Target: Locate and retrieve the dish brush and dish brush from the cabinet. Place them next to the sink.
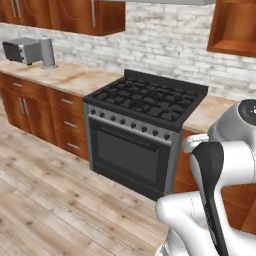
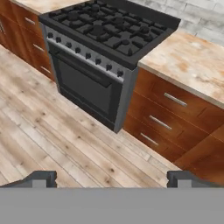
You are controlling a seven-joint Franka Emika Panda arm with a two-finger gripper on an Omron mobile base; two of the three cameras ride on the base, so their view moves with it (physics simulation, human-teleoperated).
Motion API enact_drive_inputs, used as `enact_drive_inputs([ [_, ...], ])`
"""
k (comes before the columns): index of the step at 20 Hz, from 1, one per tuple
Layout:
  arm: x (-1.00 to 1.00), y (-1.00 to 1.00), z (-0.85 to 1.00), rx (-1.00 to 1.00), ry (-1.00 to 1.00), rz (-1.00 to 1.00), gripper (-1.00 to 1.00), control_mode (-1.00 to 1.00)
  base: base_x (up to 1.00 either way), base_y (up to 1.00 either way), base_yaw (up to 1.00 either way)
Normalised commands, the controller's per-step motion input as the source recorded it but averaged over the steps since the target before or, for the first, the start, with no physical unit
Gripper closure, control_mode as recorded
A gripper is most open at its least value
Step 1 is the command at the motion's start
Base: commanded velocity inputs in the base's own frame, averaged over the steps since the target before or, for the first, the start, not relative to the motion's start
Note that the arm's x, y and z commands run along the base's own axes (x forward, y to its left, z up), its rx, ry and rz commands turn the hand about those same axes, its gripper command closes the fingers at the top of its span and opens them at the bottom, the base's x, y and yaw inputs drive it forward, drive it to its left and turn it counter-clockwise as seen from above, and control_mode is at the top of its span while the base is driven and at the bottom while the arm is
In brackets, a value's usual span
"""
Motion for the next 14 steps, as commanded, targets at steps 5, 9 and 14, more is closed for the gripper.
enact_drive_inputs([
  [5, 0.0, 0.0, 0.0, 0.0, 0.0, 0.0, -1.0, 1.0, 0.06, 0.02, -0.46],
  [9, 0.0, 0.0, 0.0, 0.0, 0.0, 0.0, -1.0, 1.0, 0.14, 0.53, -0.27],
  [14, 0.0, 0.0, 0.0, 0.0, 0.0, 0.0, -1.0, 1.0, 0.33, 0.55, -0.25],
])
